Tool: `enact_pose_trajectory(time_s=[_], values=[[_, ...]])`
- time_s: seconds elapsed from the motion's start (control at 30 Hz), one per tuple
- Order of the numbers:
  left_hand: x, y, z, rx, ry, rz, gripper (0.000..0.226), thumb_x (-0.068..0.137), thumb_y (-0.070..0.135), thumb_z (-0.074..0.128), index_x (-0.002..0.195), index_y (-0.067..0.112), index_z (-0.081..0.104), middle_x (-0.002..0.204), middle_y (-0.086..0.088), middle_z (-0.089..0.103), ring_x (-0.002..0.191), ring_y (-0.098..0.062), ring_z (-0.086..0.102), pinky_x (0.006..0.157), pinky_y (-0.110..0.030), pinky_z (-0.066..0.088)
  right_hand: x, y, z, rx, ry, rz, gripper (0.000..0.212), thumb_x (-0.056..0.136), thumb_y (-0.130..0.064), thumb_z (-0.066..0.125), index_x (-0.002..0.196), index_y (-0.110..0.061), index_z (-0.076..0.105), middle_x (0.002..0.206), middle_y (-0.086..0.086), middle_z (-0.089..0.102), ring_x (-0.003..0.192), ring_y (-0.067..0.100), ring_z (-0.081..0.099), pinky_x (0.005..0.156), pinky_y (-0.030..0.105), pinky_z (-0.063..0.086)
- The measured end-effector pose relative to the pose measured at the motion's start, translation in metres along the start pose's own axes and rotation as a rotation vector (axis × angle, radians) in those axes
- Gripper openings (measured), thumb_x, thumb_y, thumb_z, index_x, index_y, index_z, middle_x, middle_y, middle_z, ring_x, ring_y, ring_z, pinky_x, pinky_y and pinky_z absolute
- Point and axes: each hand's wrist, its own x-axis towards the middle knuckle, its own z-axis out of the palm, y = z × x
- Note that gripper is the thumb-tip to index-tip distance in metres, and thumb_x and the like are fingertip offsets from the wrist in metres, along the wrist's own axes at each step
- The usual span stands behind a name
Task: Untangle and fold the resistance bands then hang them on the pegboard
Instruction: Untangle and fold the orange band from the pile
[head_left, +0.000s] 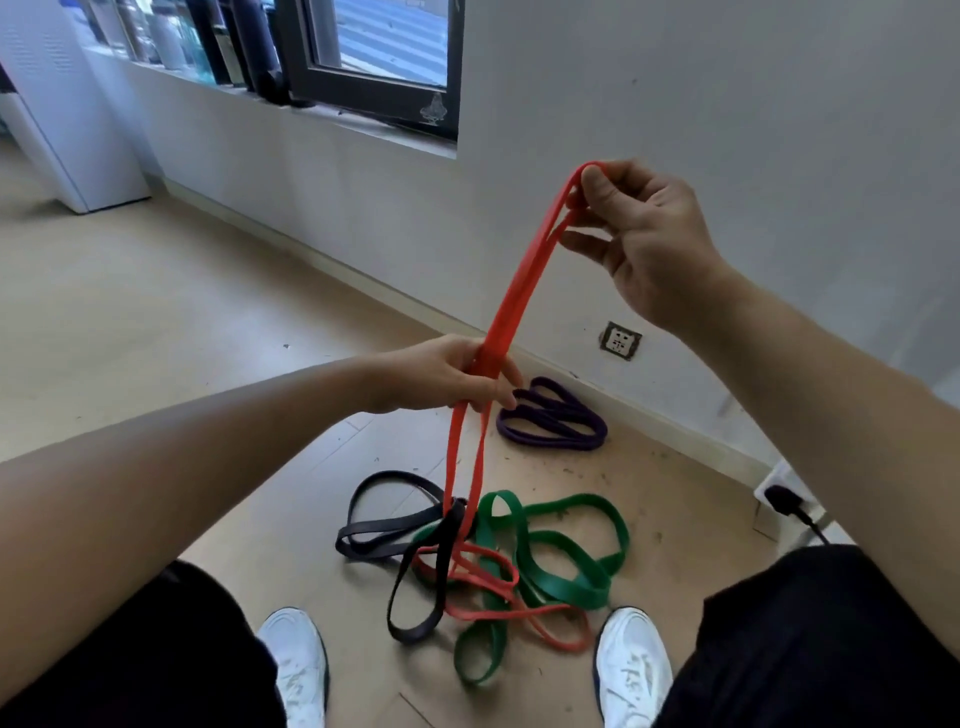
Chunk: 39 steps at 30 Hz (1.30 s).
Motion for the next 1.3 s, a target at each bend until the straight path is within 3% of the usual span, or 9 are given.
enact_pose_trajectory(time_s=[0.27, 0.47, 0.6, 0.7, 0.83, 0.97, 1.1, 1.3], values=[[-0.002, -0.021, -0.014, 0.173, -0.052, -0.218, 0.012, 0.102, 0.024, 0.057, 0.108, 0.021, 0.068, 0.104, 0.001, 0.076, 0.093, -0.014, 0.069, 0.073, -0.024, 0.048, 0.015, 0.031, -0.054, 0.028, 0.199, 0.126, 0.013, 0.102, -0.010, 0.057, 0.090, -0.009, 0.064, 0.084, 0.005, 0.065, 0.079, 0.018, 0.066, 0.074, 0.032, 0.059], [-0.005, -0.026, -0.028, 0.018, 0.115, -0.139, 0.023, 0.099, 0.031, 0.060, 0.110, 0.014, 0.070, 0.103, -0.008, 0.068, 0.099, -0.019, 0.068, 0.091, -0.029, 0.053, 0.015, 0.047, -0.093, -0.028, 0.319, 0.242, 0.011, 0.101, -0.002, 0.056, 0.093, -0.005, 0.063, 0.087, 0.010, 0.063, 0.080, 0.020, 0.065, 0.070, 0.030, 0.061], [-0.009, -0.037, -0.032, 0.071, 0.163, -0.148, 0.020, 0.095, 0.028, 0.068, 0.103, 0.011, 0.073, 0.094, -0.010, 0.071, 0.088, -0.022, 0.070, 0.082, -0.029, 0.057, 0.008, 0.049, -0.102, 0.001, 0.189, 0.278, 0.009, 0.098, 0.001, 0.059, 0.100, -0.002, 0.067, 0.089, 0.012, 0.069, 0.086, 0.024, 0.071, 0.074, 0.031, 0.061], [-0.011, -0.040, -0.031, 0.159, 0.088, -0.227, 0.015, 0.095, 0.023, 0.068, 0.094, 0.010, 0.075, 0.085, -0.005, 0.074, 0.081, -0.016, 0.073, 0.078, -0.026, 0.057, 0.006, 0.043, -0.093, 0.051, 0.055, 0.242, 0.014, 0.096, 0.001, 0.059, 0.104, -0.004, 0.070, 0.088, 0.011, 0.072, 0.088, 0.023, 0.073, 0.079, 0.033, 0.061], [-0.010, -0.035, -0.022, 0.146, 0.008, -0.226, 0.013, 0.097, 0.015, 0.066, 0.103, 0.008, 0.075, 0.096, -0.004, 0.079, 0.093, -0.014, 0.075, 0.084, -0.024, 0.055, 0.006, 0.030, -0.078, 0.117, -0.057, 0.187, 0.019, 0.096, 0.003, 0.058, 0.100, -0.004, 0.075, 0.090, 0.012, 0.072, 0.090, 0.023, 0.073, 0.083, 0.033, 0.061], [-0.008, -0.022, -0.016, -0.030, 0.083, -0.118, 0.022, 0.095, 0.011, 0.067, 0.117, 0.013, 0.069, 0.105, -0.007, 0.077, 0.102, -0.017, 0.073, 0.090, -0.027, 0.056, 0.006, 0.018, -0.070, 0.153, -0.085, 0.143, 0.017, 0.095, 0.004, 0.058, 0.102, 0.001, 0.073, 0.094, 0.015, 0.072, 0.091, 0.025, 0.073, 0.084, 0.034, 0.061], [-0.002, 0.006, -0.011, -0.299, 0.184, 0.057, 0.034, 0.090, 0.024, 0.066, 0.119, 0.005, 0.066, 0.109, -0.013, 0.075, 0.107, -0.027, 0.072, 0.098, -0.036, 0.055, -0.001, 0.008, -0.060, 0.049, -0.195, 0.146, 0.020, 0.089, -0.001, 0.064, 0.107, 0.000, 0.072, 0.095, 0.012, 0.073, 0.094, 0.025, 0.073, 0.084, 0.035, 0.061], [0.007, 0.043, 0.009, -0.429, 0.271, 0.192, 0.041, 0.088, 0.031, 0.068, 0.122, 0.009, 0.064, 0.112, -0.017, 0.072, 0.106, -0.030, 0.071, 0.093, -0.032, 0.058, -0.016, 0.002, -0.026, -0.310, -0.328, 0.043, 0.021, 0.093, -0.005, 0.064, 0.113, -0.003, 0.069, 0.099, 0.014, 0.073, 0.092, 0.028, 0.074, 0.078, 0.033, 0.063]])
